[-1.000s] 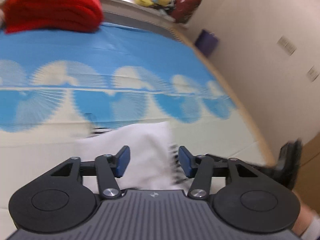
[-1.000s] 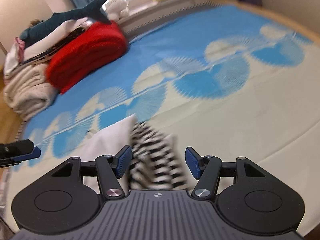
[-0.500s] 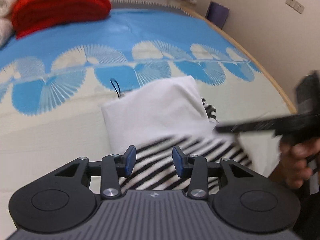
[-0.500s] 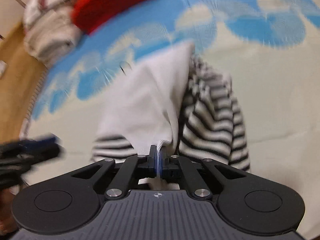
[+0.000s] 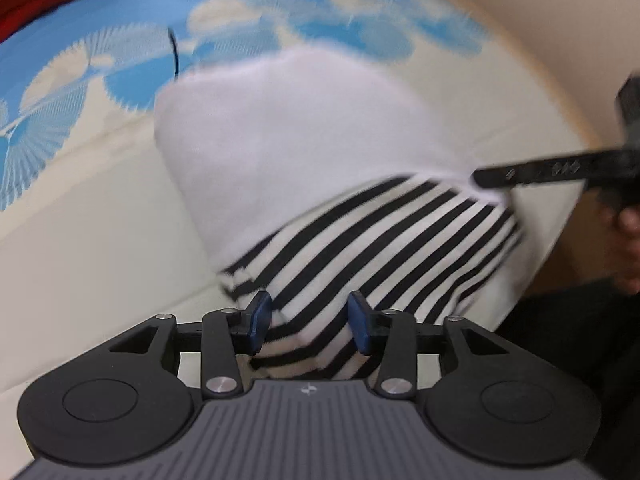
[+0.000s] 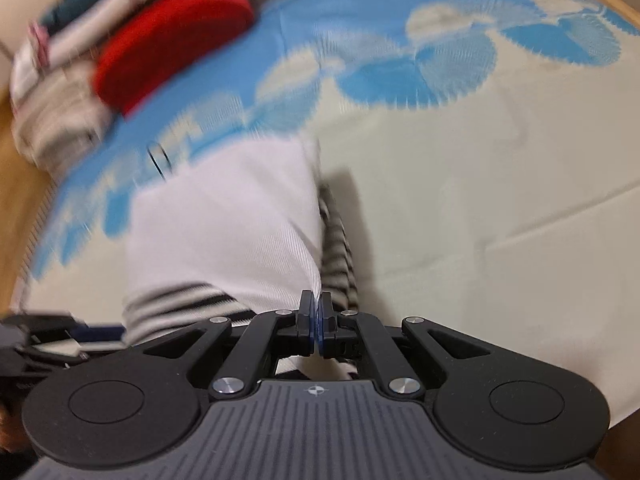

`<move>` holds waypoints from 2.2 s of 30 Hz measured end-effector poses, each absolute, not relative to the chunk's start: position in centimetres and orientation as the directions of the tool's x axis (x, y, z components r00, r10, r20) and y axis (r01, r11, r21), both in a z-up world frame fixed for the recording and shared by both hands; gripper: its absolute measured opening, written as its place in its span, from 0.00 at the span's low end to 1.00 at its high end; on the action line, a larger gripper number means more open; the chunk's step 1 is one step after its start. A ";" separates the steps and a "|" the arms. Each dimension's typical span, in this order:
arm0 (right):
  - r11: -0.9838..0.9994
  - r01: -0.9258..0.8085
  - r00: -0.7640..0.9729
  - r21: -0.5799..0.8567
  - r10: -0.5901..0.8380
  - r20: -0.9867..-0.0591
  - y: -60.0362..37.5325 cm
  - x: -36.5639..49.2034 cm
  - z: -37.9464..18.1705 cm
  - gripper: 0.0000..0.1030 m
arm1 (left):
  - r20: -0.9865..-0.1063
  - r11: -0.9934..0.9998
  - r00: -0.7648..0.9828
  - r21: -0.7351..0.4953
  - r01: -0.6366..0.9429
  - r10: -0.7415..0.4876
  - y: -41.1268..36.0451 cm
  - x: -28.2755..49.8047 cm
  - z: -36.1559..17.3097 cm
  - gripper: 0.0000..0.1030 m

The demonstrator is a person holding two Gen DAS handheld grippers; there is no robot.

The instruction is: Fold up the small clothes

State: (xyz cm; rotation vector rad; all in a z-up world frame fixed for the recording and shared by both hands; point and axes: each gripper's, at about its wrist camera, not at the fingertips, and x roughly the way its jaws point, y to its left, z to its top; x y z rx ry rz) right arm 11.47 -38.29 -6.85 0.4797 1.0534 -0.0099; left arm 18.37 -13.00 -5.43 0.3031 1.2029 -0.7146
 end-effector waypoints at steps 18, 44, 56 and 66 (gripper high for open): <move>0.897 0.038 0.425 0.440 0.384 -0.819 -37.6 10.2 -7.0 0.38 | -0.905 0.743 0.172 -0.198 0.639 -0.389 -11.3 19.0 -3.2 0.50; 0.923 0.181 0.580 0.341 0.180 -0.794 -39.9 10.6 -5.6 0.52 | -0.885 0.742 0.210 -0.197 0.641 -0.416 -11.0 19.2 -3.0 0.57; 0.829 0.293 0.674 0.476 0.174 -0.718 -40.8 15.9 -7.7 0.52 | -0.938 0.706 0.195 -0.070 0.705 -0.288 -15.0 20.1 -7.3 0.57; 0.769 0.322 0.667 0.552 0.230 -0.709 -39.6 21.1 -10.0 0.33 | -0.929 0.707 0.166 -0.127 0.695 -0.330 -13.7 20.9 -7.0 0.57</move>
